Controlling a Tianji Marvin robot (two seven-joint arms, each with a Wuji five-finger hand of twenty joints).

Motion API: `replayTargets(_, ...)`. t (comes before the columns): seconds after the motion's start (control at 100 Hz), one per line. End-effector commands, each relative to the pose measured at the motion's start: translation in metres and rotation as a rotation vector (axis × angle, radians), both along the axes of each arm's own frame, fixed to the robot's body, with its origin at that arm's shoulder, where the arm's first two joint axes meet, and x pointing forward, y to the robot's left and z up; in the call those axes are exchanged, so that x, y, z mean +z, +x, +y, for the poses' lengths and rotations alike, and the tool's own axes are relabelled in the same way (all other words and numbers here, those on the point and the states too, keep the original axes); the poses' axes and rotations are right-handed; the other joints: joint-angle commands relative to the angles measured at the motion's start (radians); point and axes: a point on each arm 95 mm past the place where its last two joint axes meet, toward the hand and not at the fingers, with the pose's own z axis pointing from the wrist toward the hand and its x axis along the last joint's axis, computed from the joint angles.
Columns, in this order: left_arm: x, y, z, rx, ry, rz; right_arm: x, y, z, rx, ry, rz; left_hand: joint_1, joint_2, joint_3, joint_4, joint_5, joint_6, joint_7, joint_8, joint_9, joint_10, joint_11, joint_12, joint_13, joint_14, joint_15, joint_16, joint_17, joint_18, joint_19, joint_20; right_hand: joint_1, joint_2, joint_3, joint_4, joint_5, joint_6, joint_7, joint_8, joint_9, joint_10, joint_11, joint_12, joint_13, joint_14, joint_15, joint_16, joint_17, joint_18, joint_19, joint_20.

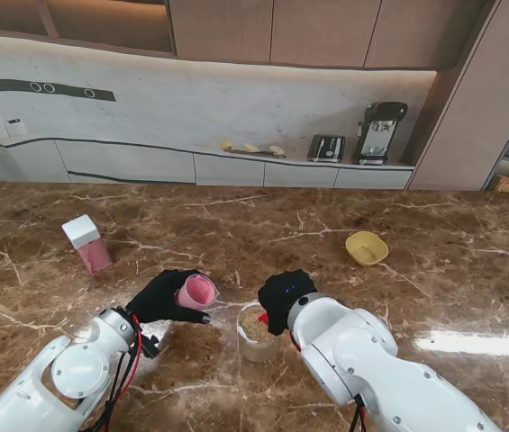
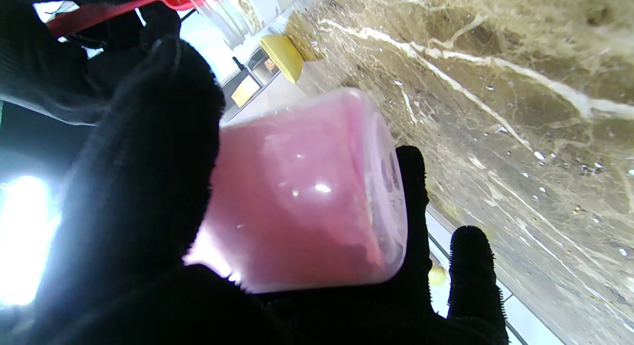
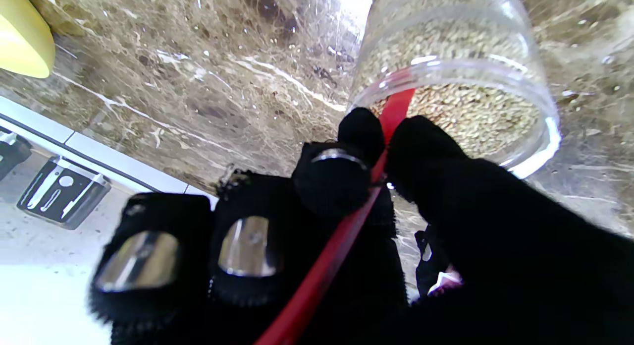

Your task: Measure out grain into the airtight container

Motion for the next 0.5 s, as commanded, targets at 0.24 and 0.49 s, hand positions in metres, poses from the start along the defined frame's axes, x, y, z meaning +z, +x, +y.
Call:
replayTargets(0.24,-0.0045,-0.0025,-0.002,0.001,-0.008,0.011,-0.0114,-0.0019,0.001,-0.045,-0.015,0.081,0.122,0.224,0.197,-0.019,0.173,-0.165,0.154,0.016,0.081,-0.054,0.072,0.025,-0.017,-0.002,-0.006,-0.006,-0.028,0.007,-0.015,-0.01,0.011,-0.031,0.093,0.064,0.044,0.021,0.056,-0.019,0.073,-0.048,0.13,-0.024,0.046,-0.048,0.087,0.04,0.081,0.039,0.141,-0.008)
replayTargets(0.49,-0.0048,-0.0027,-0.0021,0.002,-0.009,0.012,-0.0142,0.0002,0.0011,-0.069,0.015,0.118,0.12,0.223,0.199,-0.02,0.174,-0.167,0.154,0.016,0.083,-0.055,0.071,0.026,-0.017,-0.002,-0.008,-0.007,-0.028,0.007,-0.017,-0.01,0.009,-0.025,0.093,0.067,0.042,0.029,0.057,-0.028,0.072,-0.051,0.148,-0.028,0.046,-0.045,0.099,0.043,0.083,0.045,0.155,0.001)
